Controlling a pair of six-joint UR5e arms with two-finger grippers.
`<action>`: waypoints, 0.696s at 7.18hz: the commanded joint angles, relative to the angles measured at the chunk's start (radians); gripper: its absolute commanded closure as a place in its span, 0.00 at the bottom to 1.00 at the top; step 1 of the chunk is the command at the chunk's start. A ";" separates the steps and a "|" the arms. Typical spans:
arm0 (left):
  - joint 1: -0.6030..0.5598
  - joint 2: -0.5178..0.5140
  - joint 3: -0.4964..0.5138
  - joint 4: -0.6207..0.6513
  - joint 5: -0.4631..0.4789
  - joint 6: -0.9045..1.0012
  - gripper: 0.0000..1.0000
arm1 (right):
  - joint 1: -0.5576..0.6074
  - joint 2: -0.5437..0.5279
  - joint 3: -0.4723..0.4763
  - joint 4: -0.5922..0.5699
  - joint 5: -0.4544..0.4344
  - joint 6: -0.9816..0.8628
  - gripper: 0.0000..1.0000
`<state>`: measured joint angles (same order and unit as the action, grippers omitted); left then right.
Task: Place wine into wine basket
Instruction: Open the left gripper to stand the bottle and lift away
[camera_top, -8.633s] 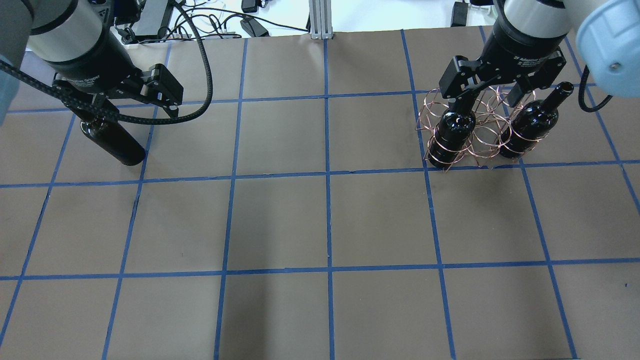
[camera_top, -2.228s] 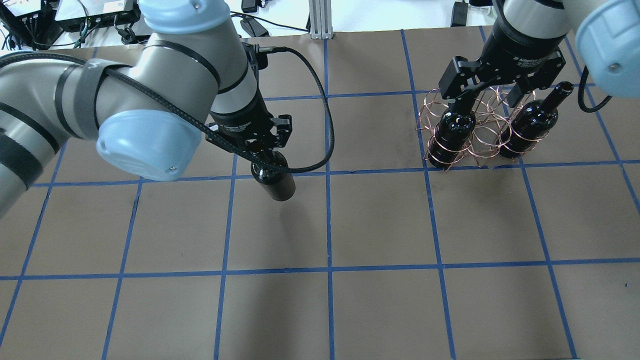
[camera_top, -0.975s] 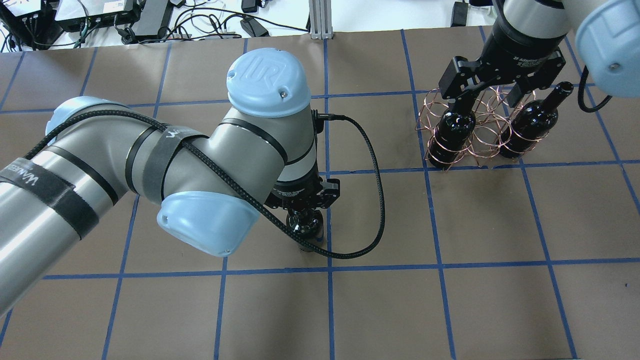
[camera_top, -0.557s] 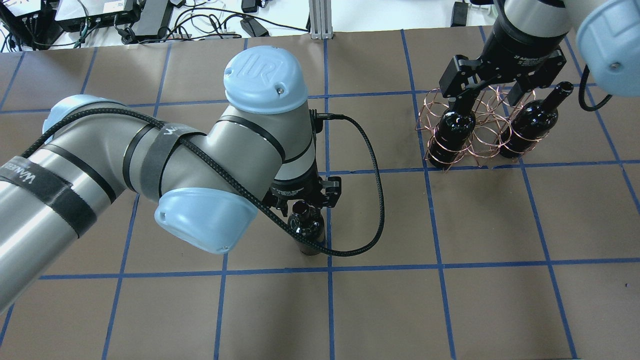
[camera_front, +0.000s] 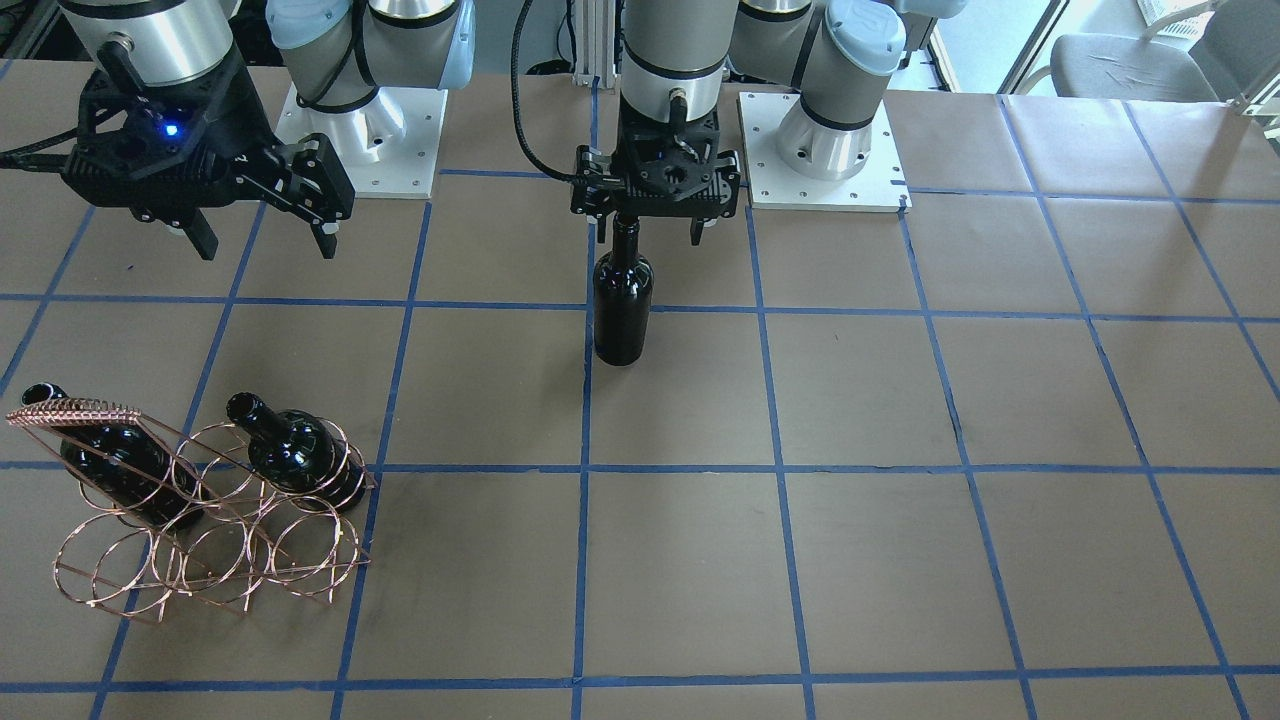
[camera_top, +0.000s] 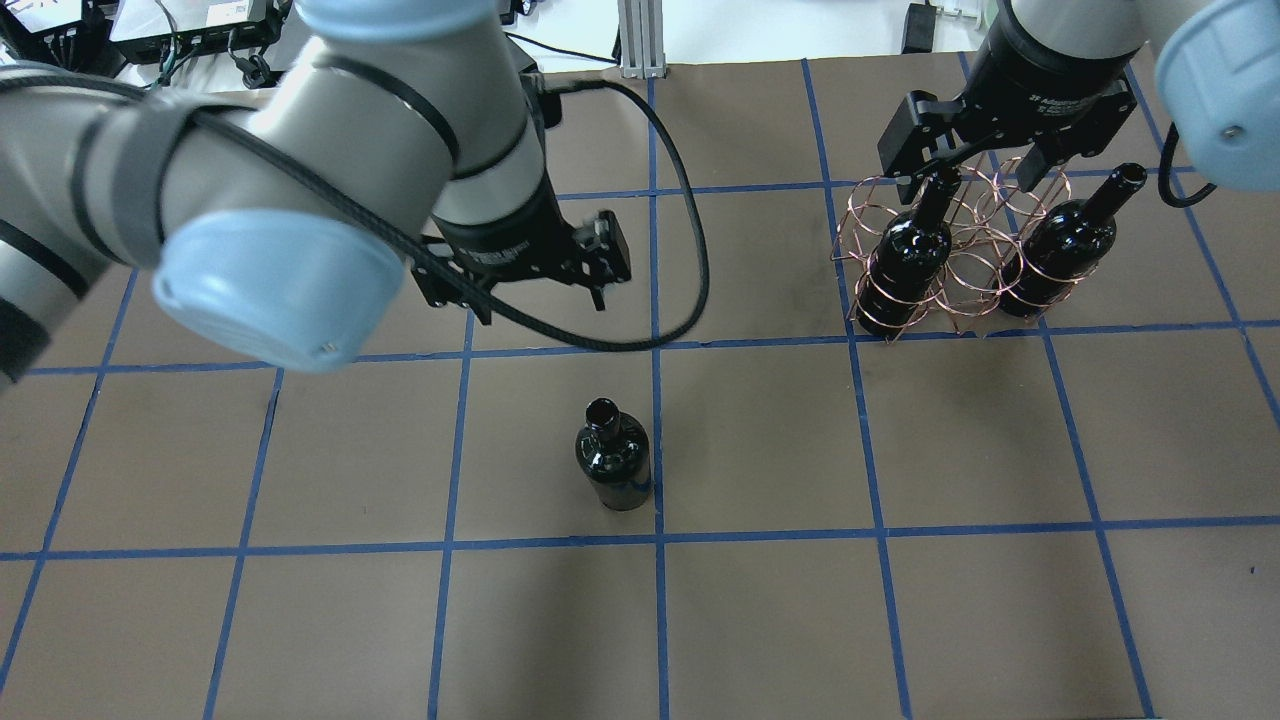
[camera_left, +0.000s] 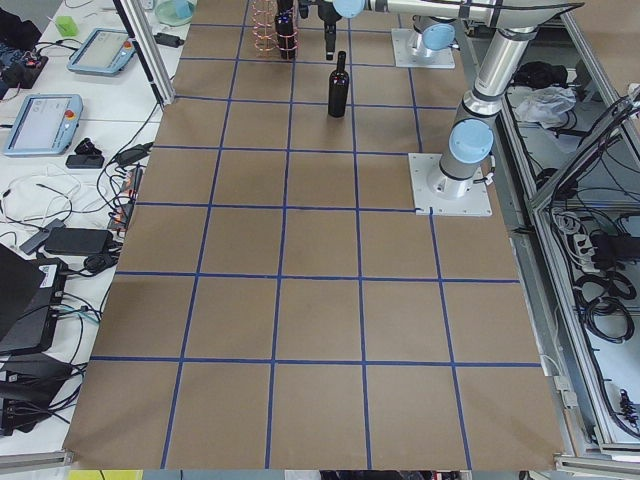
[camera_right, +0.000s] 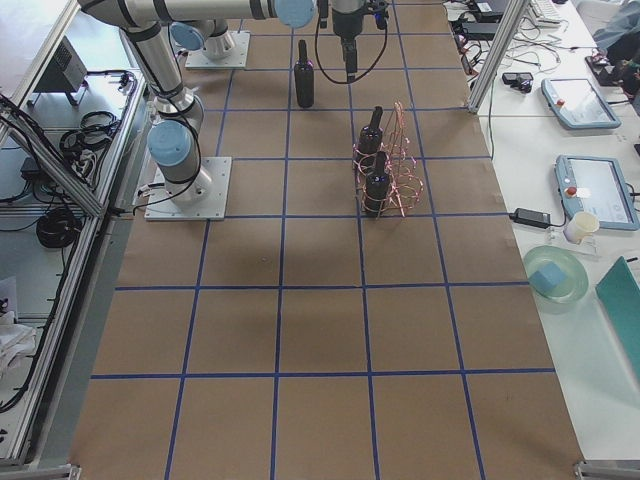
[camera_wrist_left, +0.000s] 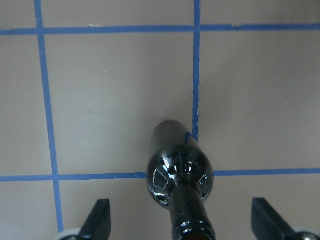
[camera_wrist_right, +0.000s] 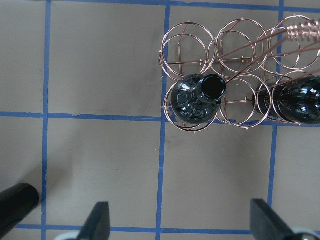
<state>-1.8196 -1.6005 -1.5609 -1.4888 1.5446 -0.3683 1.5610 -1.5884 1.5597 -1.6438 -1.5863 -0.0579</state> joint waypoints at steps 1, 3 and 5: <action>0.223 0.001 0.090 -0.044 0.046 0.183 0.00 | -0.007 0.013 -0.004 0.008 -0.006 -0.005 0.00; 0.409 -0.001 0.091 -0.042 0.040 0.318 0.00 | 0.007 -0.002 -0.001 0.010 0.099 0.022 0.00; 0.459 0.011 0.093 -0.057 0.055 0.339 0.00 | 0.171 0.002 -0.009 0.009 0.080 0.254 0.00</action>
<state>-1.3949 -1.5973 -1.4686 -1.5354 1.5915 -0.0496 1.6253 -1.5877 1.5530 -1.6370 -1.4993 0.0567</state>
